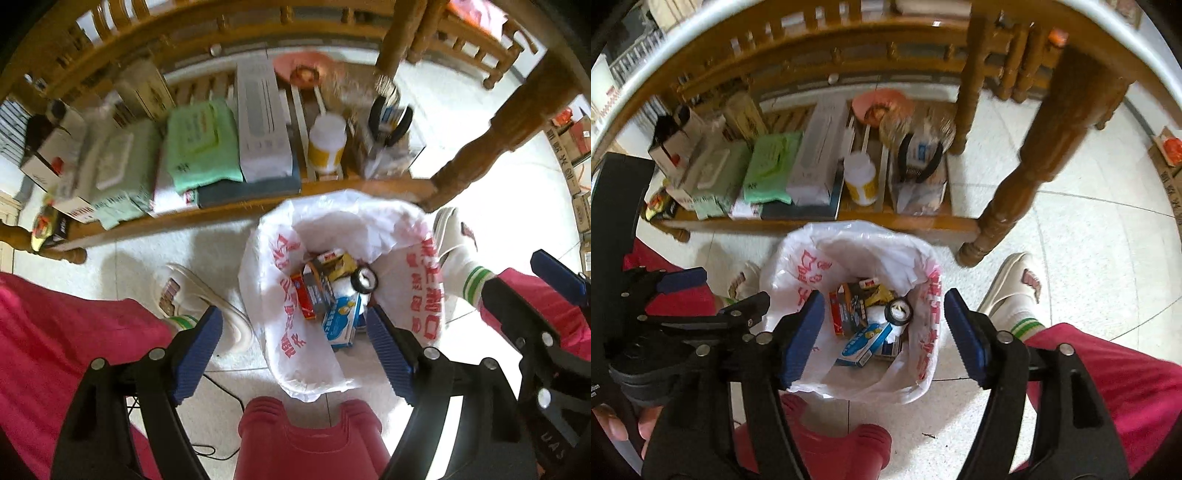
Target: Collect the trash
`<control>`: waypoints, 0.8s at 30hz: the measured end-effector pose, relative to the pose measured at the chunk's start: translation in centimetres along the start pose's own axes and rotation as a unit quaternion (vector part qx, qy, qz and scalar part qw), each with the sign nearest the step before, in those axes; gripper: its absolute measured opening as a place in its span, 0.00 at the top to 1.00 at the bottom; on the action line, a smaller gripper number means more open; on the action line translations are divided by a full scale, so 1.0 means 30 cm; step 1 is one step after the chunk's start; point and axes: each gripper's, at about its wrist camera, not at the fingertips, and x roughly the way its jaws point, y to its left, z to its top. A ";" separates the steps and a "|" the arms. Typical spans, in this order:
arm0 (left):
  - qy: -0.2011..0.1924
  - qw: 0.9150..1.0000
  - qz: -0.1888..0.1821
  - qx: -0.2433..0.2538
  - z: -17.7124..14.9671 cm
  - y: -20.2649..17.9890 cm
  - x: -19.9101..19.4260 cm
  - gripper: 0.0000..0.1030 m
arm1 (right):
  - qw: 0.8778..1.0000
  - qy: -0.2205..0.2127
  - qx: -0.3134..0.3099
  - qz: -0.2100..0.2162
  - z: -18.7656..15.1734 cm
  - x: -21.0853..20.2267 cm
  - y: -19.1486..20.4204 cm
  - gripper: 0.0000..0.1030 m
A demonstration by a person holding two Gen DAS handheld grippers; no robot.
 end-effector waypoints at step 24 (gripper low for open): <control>-0.369 0.927 0.057 -0.032 -0.151 -0.014 -0.985 0.08 | 0.928 -0.367 0.009 -0.054 -0.074 -0.954 0.061 0.07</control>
